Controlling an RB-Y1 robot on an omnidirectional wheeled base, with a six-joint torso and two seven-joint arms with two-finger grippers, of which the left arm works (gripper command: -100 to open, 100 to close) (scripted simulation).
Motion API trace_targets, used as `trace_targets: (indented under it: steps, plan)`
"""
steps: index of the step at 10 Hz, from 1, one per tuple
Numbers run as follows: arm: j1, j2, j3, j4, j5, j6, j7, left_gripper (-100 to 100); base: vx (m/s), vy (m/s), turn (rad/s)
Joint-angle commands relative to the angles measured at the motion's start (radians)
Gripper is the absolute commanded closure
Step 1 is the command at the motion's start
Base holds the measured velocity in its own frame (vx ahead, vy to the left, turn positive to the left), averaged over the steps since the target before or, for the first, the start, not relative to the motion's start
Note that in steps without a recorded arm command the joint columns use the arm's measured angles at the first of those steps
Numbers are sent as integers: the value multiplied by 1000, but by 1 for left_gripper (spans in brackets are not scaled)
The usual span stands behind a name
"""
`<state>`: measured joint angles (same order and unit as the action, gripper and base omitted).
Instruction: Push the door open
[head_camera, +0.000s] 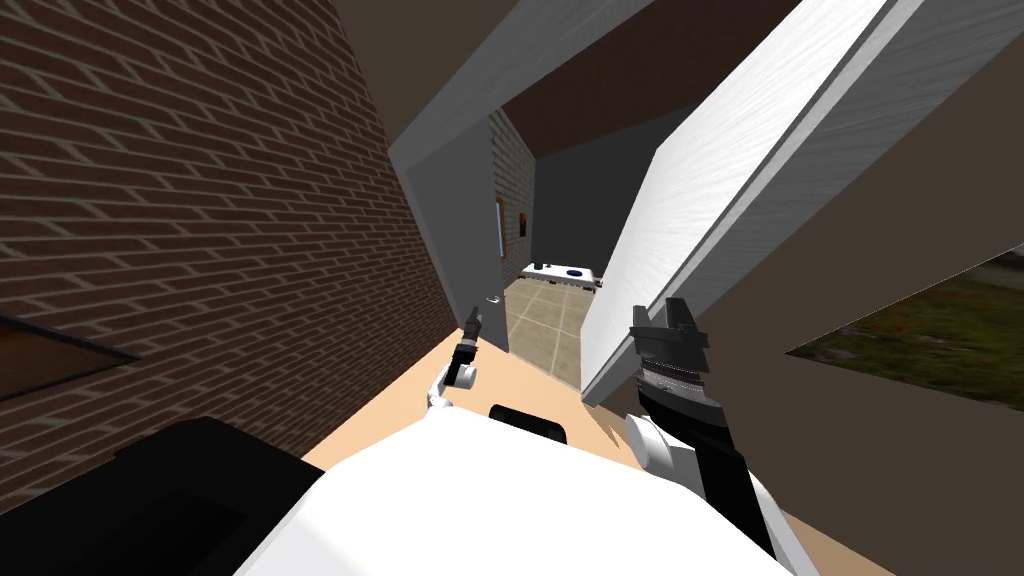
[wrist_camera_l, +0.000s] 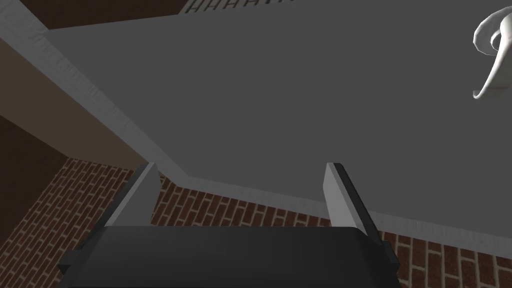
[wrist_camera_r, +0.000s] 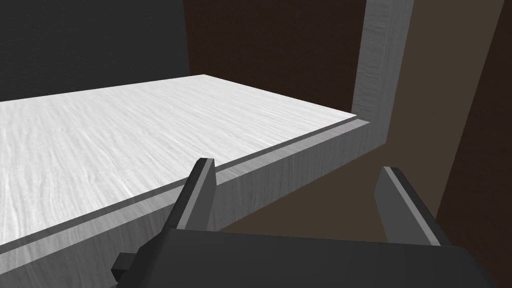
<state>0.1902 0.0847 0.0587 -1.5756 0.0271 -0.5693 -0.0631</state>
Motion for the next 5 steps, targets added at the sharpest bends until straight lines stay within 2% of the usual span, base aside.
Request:
trace_targets:
  steps: [1,3,4,5]
  plan:
    - [-7,-2,-1,28,1,-9,-2,-100,29,97,-39]
    - [-30,-2,2,91,6,-24,-2,-100,25,86,-120]
    - [-30,-2,2,94,6,-24,-2,-100,32,78,-68]
    - [-42,-2,3,126,9,-31,-2,-100,38,60,-105]
